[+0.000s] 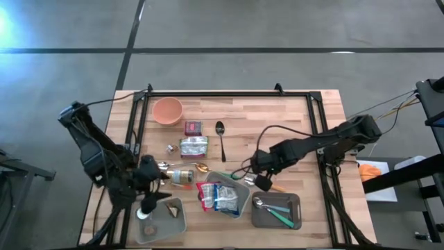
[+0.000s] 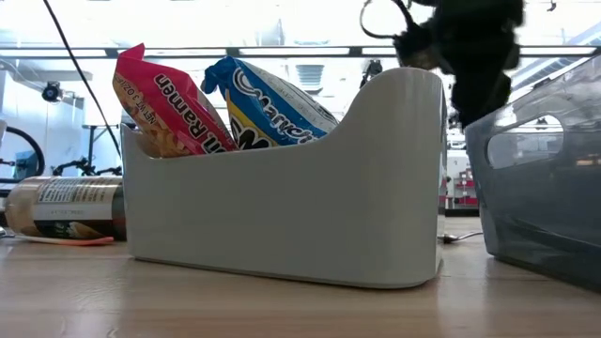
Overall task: Pick & Place Food Item
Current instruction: Put the yellow spoon into the black bin
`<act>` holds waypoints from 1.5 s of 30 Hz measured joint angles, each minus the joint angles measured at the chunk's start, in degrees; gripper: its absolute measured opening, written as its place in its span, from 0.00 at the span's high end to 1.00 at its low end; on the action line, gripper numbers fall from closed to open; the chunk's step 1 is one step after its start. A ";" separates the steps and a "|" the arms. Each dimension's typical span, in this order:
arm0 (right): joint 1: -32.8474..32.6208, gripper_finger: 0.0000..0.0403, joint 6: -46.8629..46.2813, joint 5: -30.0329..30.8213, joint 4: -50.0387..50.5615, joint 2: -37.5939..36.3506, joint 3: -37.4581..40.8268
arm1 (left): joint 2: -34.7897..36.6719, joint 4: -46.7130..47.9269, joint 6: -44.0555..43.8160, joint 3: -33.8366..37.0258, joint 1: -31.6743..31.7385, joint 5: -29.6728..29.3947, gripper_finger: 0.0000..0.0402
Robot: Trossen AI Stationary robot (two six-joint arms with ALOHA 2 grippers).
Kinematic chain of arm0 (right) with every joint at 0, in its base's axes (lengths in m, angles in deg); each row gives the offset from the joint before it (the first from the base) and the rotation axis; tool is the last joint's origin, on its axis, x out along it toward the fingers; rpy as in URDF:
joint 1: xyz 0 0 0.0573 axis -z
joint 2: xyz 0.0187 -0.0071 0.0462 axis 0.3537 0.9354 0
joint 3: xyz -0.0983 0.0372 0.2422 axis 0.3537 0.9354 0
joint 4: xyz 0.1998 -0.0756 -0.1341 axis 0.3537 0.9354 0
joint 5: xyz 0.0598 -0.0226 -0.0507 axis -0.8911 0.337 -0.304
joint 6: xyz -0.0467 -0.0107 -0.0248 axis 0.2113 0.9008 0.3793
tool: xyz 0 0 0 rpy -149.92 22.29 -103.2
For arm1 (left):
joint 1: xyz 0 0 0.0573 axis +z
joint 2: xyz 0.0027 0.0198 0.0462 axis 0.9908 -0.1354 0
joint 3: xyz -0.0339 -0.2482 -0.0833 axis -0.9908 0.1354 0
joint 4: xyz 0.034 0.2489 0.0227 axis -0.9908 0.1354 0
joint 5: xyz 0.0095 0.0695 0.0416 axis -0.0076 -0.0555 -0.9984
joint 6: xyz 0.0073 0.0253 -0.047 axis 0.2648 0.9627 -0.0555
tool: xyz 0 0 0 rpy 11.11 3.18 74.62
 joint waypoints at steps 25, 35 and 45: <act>-3.00 0.32 19.14 1.58 -12.47 -0.43 12.22 | 0.38 -8.29 -2.20 -0.07 37.12 15.59 0.21; -6.26 0.38 19.18 1.62 -12.37 -0.43 12.32 | 0.36 -6.80 -6.30 -0.09 48.84 20.21 0.21; -6.70 0.38 18.54 1.03 -12.89 4.69 11.74 | 0.21 -6.76 -5.39 -0.11 49.19 21.40 0.21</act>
